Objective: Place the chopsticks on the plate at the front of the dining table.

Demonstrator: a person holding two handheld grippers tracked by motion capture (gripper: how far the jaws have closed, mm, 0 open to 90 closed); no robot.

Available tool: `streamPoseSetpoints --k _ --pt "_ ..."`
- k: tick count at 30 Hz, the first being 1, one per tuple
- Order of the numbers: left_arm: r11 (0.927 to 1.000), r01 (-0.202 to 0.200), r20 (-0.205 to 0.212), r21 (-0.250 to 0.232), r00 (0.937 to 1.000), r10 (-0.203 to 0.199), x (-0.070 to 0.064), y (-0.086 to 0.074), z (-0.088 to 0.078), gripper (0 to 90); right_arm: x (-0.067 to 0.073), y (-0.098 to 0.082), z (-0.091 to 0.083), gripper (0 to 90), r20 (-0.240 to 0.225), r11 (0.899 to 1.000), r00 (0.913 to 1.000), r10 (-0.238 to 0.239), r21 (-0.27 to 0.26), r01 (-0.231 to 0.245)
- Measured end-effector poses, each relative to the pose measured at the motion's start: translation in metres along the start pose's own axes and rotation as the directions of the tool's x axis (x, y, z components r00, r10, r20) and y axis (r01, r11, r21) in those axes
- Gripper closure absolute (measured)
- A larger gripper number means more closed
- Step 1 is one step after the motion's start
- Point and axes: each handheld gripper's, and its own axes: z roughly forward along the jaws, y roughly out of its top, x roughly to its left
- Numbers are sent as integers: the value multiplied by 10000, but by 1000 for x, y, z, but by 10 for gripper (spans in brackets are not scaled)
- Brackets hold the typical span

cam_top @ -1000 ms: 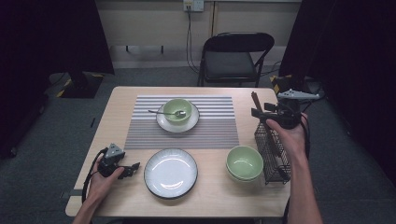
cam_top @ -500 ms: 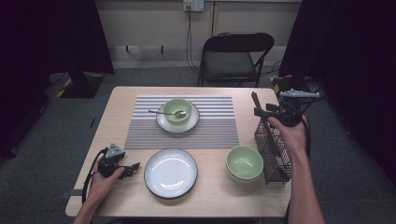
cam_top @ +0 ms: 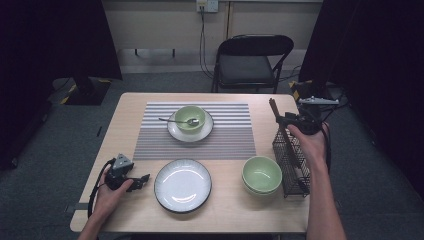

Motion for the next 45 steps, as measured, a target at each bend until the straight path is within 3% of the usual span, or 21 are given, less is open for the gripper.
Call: streamPoseSetpoints --k 6,9,16,29,33,37,45 --pt "10000 4 -2 -4 10000 -4 0 0 0 182 -3 -1 7 618 323 9998 9995 -15 202 8" --pt "10000 8 1 -4 10000 -8 0 0 0 182 -7 -1 9 645 331 9997 9993 162 178 -168" --pt "10000 4 0 -4 10000 -4 0 0 0 182 -6 -2 15 669 312 9998 9995 42 218 -49" --pt "10000 0 1 -3 10000 0 0 0 0 182 -4 -3 14 752 146 9997 9998 -122 199 119" --pt "10000 2 -1 -5 10000 -2 0 0 0 182 -2 -3 7 798 -121 9997 9997 -219 106 220" --pt "10000 -2 -1 0 10000 2 0 0 0 182 0 -3 4 790 -320 9993 9989 -347 113 351" --pt "10000 5 2 -3 10000 -5 0 0 0 182 -3 -4 9 715 -59 9997 9998 -210 152 211"
